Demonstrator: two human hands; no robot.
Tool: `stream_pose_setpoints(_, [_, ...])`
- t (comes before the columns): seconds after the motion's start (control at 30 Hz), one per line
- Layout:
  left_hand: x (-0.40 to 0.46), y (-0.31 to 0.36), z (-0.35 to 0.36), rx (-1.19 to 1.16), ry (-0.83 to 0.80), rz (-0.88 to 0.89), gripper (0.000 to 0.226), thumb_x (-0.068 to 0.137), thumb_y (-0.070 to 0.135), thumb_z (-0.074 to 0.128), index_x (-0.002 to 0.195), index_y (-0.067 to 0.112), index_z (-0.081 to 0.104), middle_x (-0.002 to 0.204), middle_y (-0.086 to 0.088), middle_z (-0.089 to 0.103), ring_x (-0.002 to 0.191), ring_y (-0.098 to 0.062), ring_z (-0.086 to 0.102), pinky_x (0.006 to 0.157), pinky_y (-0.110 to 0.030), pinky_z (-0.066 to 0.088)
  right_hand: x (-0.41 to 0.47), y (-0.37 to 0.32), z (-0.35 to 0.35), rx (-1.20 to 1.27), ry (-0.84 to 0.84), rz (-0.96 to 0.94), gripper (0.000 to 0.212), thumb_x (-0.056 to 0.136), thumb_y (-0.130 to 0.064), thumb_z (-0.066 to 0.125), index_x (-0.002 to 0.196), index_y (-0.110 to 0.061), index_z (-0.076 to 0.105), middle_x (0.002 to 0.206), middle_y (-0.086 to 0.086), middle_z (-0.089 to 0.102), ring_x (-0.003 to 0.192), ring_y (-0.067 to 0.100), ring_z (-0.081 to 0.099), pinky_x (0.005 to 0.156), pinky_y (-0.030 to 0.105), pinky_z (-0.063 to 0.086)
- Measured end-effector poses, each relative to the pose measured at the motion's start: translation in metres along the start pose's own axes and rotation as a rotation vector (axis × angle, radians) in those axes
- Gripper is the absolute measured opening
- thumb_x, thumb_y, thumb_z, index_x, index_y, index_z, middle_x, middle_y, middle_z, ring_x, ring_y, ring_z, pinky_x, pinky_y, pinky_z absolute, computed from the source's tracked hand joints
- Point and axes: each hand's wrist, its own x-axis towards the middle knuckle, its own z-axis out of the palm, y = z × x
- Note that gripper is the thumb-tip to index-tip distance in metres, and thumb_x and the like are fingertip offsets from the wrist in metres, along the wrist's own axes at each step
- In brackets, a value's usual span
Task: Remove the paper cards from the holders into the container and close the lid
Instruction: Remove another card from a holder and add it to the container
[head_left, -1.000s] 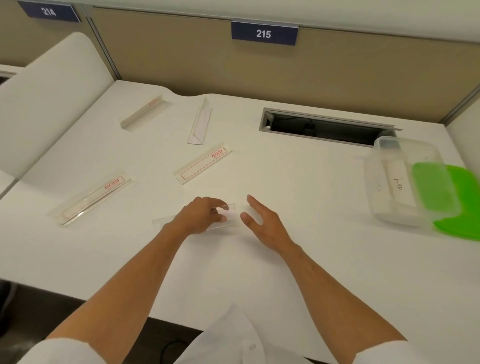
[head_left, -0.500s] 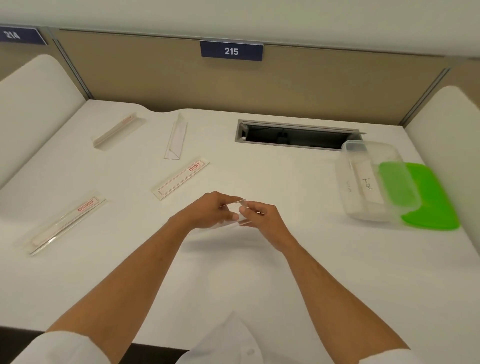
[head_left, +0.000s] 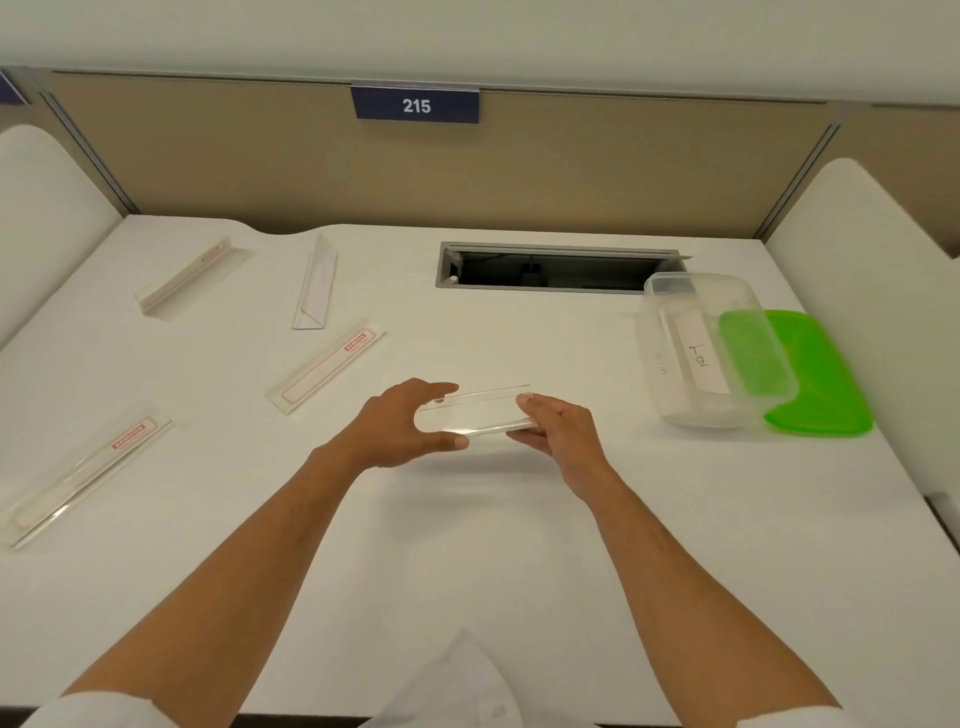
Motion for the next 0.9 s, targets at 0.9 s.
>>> stream_pose_setpoints(0.9, [0.025, 0.031, -0.005, -0.37, -0.294, -0.026, 0.038, 0.079, 0.042, 0.068, 0.115, 0.034, 0.071, 0.102, 0.012, 0.075, 0.097, -0.012, 0.068, 0.085, -0.026, 0.05, -0.01, -0.042, -0.069, -0.324, -0.059, -0.138, 0.028, 0.091, -0.039, 0.063, 0.117, -0.028, 0.066, 0.125, -0.012, 0.064, 0.116, 0.006, 0.058, 0.092, 0.027, 0.046])
